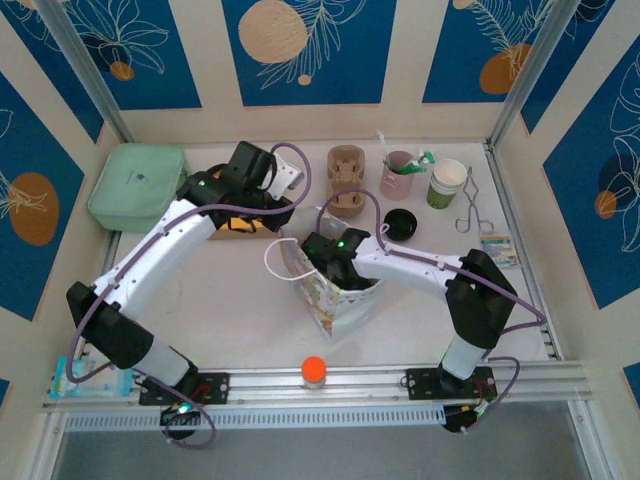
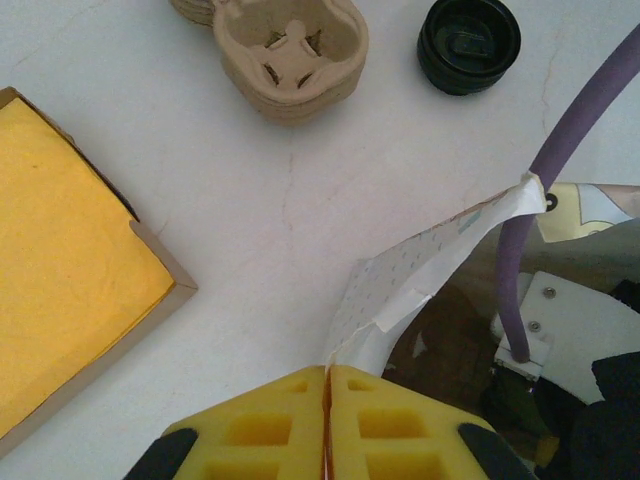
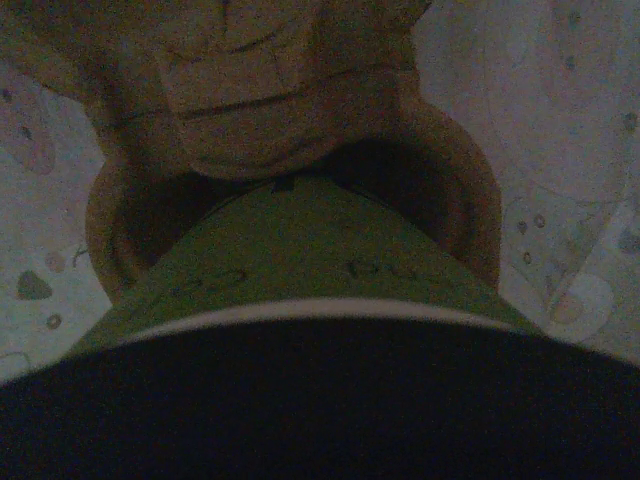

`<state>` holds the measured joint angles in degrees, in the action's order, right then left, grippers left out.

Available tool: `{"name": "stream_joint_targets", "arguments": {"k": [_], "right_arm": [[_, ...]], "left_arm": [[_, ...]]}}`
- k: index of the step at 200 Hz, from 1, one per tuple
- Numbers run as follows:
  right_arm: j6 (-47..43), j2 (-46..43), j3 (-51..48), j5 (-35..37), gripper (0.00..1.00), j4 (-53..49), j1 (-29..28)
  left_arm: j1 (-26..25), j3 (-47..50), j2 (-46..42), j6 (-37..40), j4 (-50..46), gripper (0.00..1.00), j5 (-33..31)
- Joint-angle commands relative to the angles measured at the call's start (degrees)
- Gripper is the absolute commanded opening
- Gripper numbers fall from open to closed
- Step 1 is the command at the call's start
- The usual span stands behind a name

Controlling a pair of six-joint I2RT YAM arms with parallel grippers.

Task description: Pack the takeout coffee

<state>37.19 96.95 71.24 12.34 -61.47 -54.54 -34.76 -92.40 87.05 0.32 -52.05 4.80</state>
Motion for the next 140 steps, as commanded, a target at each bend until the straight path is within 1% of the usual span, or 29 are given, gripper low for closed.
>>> {"name": "stream_joint_targets", "arguments": {"k": [1,27,68,83,140], "right_arm": [[1.83,0.67,-1.96,-2.71,0.41,-2.61,-0.83],[1.51,0.67,-2.27,-2.03,0.41,-1.88,-0.86],[1.48,0.35,-3.25,1.42,0.4,0.3,-0.91],[1.48,0.0,-3.82,2.13,0.39,1.37,-0.89],[0.61,1.76,-6.14,4.18,0.39,5.93,-0.88]], "left_arm": [[-0.13,-0.32,-0.73,-0.49,-0.67,0.09,-3.21],[-0.2,-0.38,-0.96,-0.65,-0.52,0.09,-3.13],[-0.3,-0.23,-1.09,-0.76,-0.15,0.09,-2.8],[-0.3,-0.15,-1.25,-0.76,-0.06,0.09,-2.72],[-0.31,0.73,-1.88,-0.85,0.62,0.1,-2.16]]}}
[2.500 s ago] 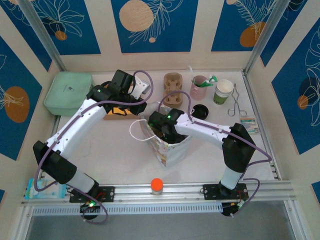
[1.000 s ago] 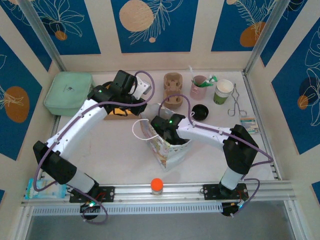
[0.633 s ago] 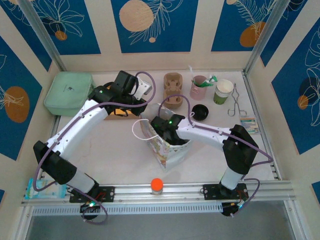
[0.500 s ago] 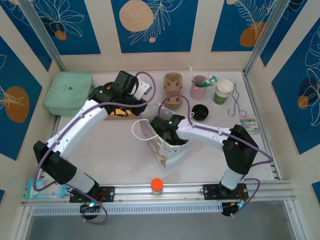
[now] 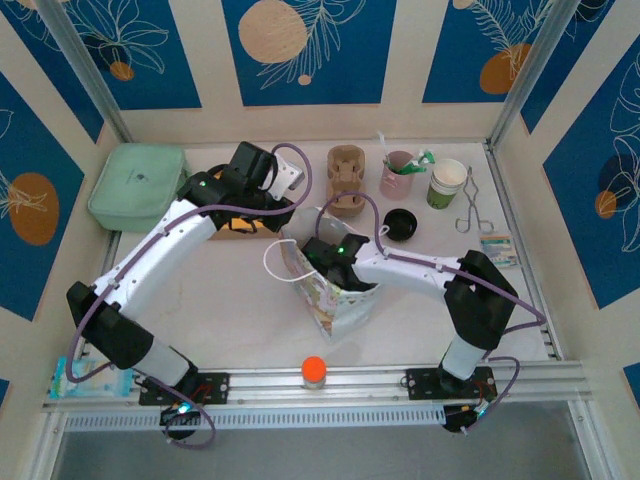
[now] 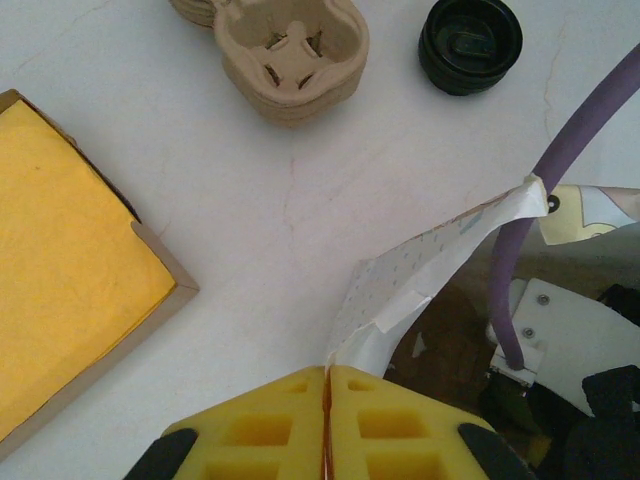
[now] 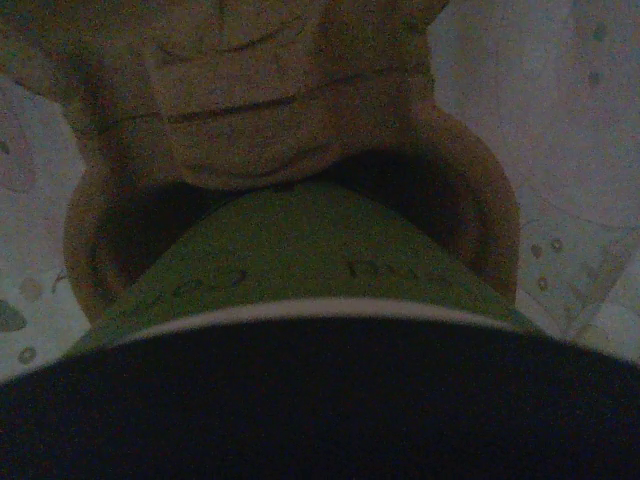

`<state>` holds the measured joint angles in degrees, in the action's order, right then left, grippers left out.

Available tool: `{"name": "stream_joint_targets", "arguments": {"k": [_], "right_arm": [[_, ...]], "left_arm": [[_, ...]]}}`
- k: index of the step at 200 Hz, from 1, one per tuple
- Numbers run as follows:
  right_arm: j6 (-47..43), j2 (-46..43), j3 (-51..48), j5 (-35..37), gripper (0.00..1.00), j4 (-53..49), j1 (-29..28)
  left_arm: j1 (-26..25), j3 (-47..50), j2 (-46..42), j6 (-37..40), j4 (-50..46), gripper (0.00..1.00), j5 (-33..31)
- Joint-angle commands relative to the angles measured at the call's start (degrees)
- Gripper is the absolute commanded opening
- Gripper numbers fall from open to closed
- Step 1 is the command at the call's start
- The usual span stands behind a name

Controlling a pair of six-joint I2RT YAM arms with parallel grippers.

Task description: Pack the takeout coffee

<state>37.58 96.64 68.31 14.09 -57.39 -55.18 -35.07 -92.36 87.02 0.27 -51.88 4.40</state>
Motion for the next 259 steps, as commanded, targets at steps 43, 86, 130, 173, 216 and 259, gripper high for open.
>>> {"name": "stream_joint_targets", "arguments": {"k": [43,86,130,173,216,259], "right_arm": [[-0.04,2.32,-4.66,4.95,0.39,5.79,-0.95],[-0.23,2.87,-6.54,4.64,0.39,9.18,-1.24],[-0.14,4.62,-8.01,4.5,0.41,11.37,-1.32],[-0.14,6.09,-8.57,4.69,0.42,13.08,-1.33],[-0.2,7.23,-9.02,4.44,0.42,14.47,-1.24],[-0.14,8.35,-9.76,4.28,0.45,16.38,-1.14]], "left_arm": [[0.0,0.95,-2.03,-0.72,0.24,0.09,-1.79],[-0.05,1.04,-2.21,-0.8,0.42,0.1,-1.81],[-0.04,1.13,-2.12,-0.8,0.55,0.09,-1.68],[-0.09,1.21,-2.21,-0.72,0.81,0.09,-1.55],[-0.07,1.26,-2.45,-0.71,0.81,0.09,-1.51],[-0.07,1.43,-2.47,-0.72,1.07,0.09,-1.42]]}}
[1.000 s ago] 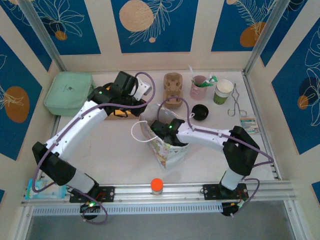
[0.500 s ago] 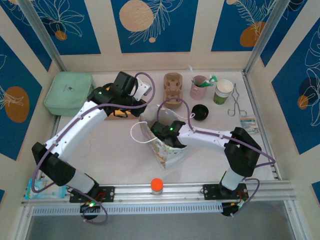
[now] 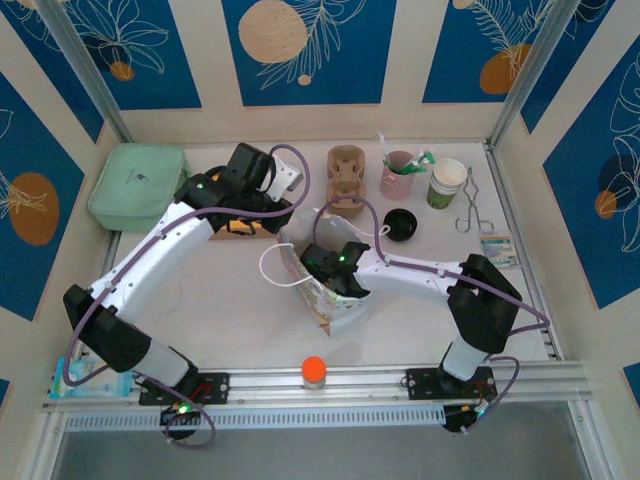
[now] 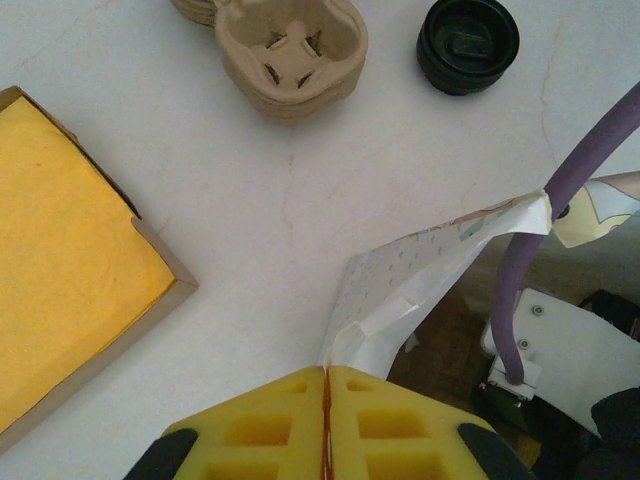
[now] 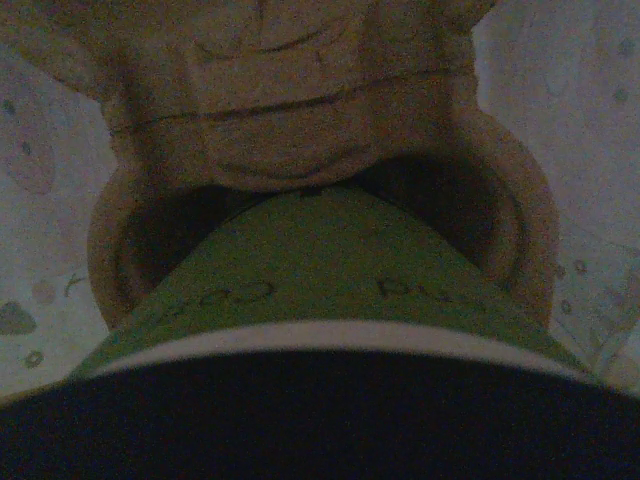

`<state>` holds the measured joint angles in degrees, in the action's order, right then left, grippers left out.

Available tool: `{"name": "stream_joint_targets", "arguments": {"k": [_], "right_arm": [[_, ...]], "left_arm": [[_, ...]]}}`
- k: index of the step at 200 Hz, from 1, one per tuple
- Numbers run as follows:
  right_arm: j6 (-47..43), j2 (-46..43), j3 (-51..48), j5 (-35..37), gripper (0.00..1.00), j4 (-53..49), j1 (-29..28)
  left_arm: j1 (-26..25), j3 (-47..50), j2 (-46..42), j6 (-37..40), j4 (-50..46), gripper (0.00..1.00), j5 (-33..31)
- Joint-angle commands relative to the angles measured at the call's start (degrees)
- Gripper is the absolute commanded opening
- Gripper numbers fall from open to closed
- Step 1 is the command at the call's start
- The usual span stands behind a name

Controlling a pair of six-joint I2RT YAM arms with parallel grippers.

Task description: Pack the takeout coffee

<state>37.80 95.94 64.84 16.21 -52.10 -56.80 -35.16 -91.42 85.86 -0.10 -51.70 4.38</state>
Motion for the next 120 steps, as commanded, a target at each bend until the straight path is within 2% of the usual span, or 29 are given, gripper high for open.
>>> {"name": "stream_joint_targets", "arguments": {"k": [1,120], "right_arm": [[-0.32,9.02,-6.3,2.16,0.45,11.12,0.51],[-0.79,9.7,-6.04,0.44,0.47,11.49,0.58]], "left_arm": [[0.01,0.47,-1.36,-0.34,0.9,0.09,-1.44],[0.0,0.27,-1.49,-0.34,0.99,0.09,-1.39]]}}
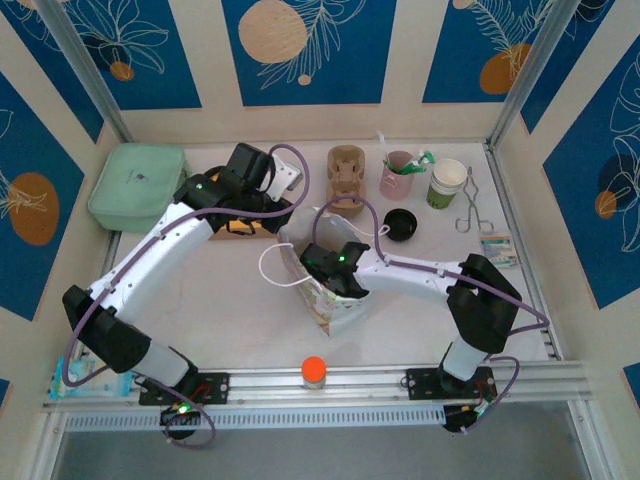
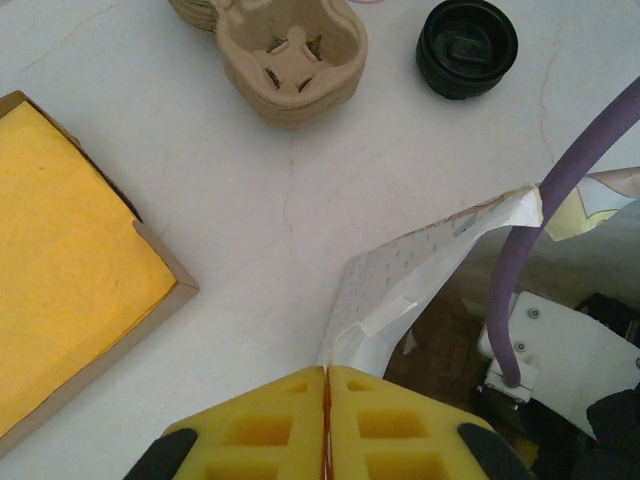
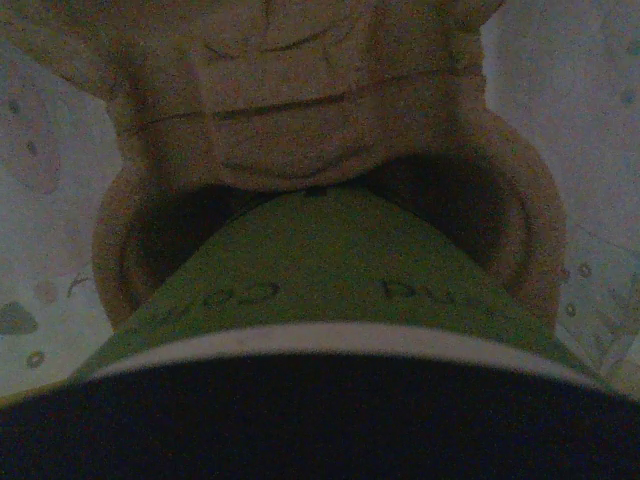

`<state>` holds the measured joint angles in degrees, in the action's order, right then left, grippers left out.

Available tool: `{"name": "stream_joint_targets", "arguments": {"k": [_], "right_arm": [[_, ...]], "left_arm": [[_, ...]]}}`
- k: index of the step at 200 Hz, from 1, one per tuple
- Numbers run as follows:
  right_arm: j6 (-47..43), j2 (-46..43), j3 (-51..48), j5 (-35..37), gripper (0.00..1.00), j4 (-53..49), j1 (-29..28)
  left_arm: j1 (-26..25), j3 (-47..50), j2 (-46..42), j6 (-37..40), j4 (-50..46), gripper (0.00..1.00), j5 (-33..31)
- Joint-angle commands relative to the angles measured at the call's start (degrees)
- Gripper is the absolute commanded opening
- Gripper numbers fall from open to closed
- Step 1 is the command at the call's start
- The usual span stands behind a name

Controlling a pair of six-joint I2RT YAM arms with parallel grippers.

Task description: Pack the takeout coffee

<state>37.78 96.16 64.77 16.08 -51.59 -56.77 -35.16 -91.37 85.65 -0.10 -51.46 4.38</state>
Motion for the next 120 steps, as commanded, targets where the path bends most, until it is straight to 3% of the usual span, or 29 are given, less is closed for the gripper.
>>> {"name": "stream_joint_targets", "arguments": {"k": [1,120], "right_arm": [[-0.77,9.53,-5.97,0.55,0.47,10.99,0.54],[-1.83,11.15,-6.59,-2.18,0.49,12.72,1.31]], "left_arm": [[0.0,0.23,-1.27,-0.34,0.75,0.09,-1.39],[0.0,-0.03,-0.88,-0.26,0.66,0.1,-1.13]]}}
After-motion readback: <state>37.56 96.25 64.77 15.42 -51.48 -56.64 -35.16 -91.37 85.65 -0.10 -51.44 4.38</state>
